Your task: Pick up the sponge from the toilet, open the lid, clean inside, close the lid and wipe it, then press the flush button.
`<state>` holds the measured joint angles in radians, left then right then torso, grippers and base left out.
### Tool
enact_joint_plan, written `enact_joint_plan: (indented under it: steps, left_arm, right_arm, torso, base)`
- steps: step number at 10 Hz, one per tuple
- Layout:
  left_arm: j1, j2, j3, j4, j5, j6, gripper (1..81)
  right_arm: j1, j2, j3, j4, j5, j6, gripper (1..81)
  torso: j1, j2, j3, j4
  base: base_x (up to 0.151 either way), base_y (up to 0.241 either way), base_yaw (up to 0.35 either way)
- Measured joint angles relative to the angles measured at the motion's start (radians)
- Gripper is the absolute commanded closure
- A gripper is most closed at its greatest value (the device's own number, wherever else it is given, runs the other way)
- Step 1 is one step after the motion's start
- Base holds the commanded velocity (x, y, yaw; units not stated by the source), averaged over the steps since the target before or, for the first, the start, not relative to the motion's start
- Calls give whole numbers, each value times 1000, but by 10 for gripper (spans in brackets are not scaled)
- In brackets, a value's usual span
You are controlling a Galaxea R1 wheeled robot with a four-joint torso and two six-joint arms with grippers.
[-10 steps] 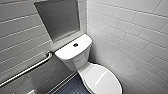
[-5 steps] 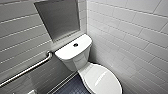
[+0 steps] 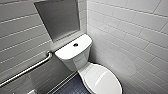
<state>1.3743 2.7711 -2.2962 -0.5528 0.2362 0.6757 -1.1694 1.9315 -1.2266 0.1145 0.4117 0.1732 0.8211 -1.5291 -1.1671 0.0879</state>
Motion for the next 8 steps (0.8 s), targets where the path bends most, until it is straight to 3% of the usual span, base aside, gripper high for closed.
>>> enact_joint_plan:
  steps: [5,8]
  left_arm:
    - [46,16,-45,0,3,0,10]
    - [46,14,-46,0,-1,0,10]
  right_arm:
    - [363,2,19,45,-183,0,811]
    - [536,69,-32,90,-351,2,811]
  torso:
    - [5,-9,0,0]
    - [58,-96,-2,0]
  base:
    - [0,0,0]
    - [0,0,0]
